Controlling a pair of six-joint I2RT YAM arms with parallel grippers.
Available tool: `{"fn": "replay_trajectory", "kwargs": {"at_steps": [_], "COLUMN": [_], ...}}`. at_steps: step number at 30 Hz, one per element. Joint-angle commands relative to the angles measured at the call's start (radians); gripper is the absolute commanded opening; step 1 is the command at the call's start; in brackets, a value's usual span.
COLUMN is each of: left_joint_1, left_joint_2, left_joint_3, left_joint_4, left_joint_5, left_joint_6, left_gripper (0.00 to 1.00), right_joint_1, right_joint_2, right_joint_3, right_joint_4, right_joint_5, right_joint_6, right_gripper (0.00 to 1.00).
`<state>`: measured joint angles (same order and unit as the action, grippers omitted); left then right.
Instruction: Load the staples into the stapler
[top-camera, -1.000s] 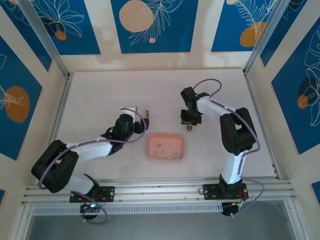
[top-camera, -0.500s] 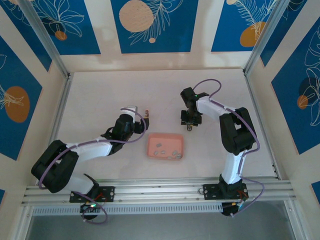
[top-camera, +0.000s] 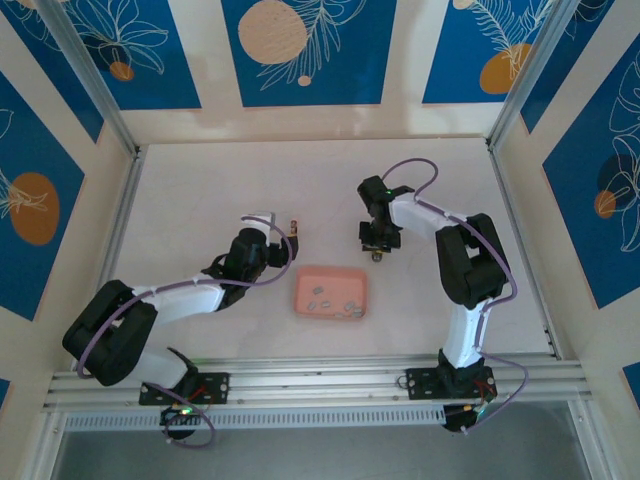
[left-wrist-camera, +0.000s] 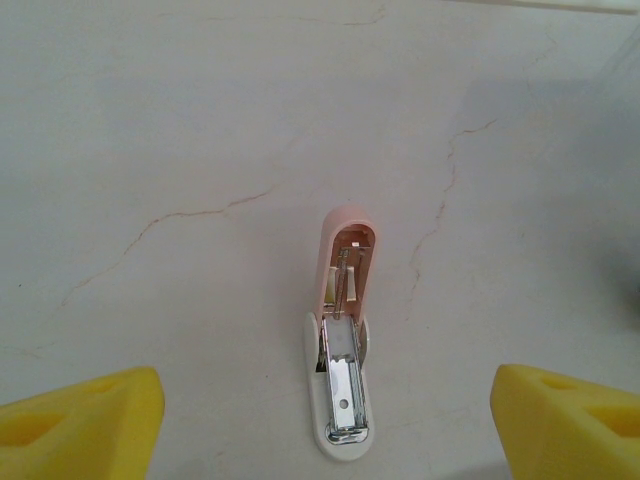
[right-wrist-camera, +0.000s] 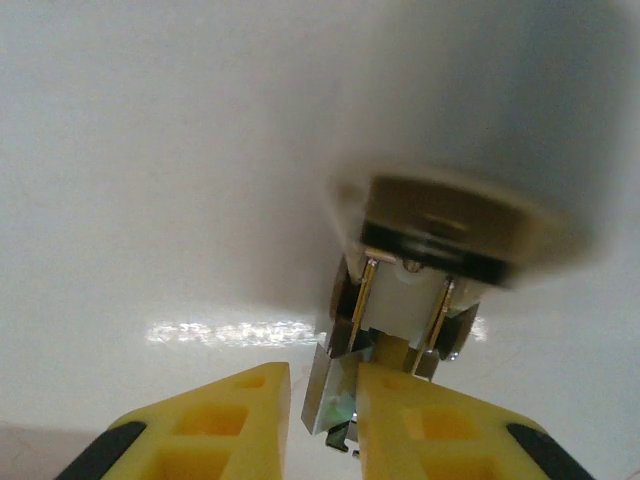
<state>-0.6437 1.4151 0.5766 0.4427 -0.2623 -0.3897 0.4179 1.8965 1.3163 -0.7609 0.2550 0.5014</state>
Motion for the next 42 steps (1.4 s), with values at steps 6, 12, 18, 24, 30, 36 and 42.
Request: {"fn": "replay_trajectory", "kwargs": {"at_steps": [6, 12, 18, 24, 30, 36, 42], "left_joint_1": [0.004, 0.004, 0.004, 0.003, 0.003, 0.003, 0.003], "left_joint_2": [-0.007, -0.012, -0.019, -0.019, -0.021, -0.025, -0.024], "left_joint_3": [0.002, -0.004, -0.010, -0.009, -0.011, -0.017, -0.016], "left_joint_4": [0.021, 0.020, 0.019, 0.019, 0.018, 0.017, 0.018], "left_joint_5": [0.018, 0.015, 0.009, 0.011, 0.008, 0.006, 0.009], "left_joint_6": [0.009, 0.010, 0.009, 0.009, 0.009, 0.008, 0.006], "left_gripper": [0.85, 0.84, 0.85, 0.85, 0.85, 0.84, 0.85], "right_joint_1": [0.015, 0.000, -0.009, -0.023, -0.026, -0.025, -0.022], "right_joint_2": [-0.030, -0.027, -0.011, 0.014, 0.042, 0.053, 0.055], "right_joint_3": [0.016, 0.018, 0.025, 0.026, 0.048, 0.059, 0.060], "right_joint_4": [-0.007, -0.013, -0.025, -0.026, -0.037, -0.066, -0.079], "right_joint_5": [0.018, 0.019, 0.015, -0.008, -0.012, 0.017, 0.034], "right_joint_6": [0.002, 0.025, 0.042, 0.058, 0.055, 0.046, 0.038], "right_gripper": [0.27, 0.34, 0.34, 0.33, 0.27, 0.25, 0.21]}}
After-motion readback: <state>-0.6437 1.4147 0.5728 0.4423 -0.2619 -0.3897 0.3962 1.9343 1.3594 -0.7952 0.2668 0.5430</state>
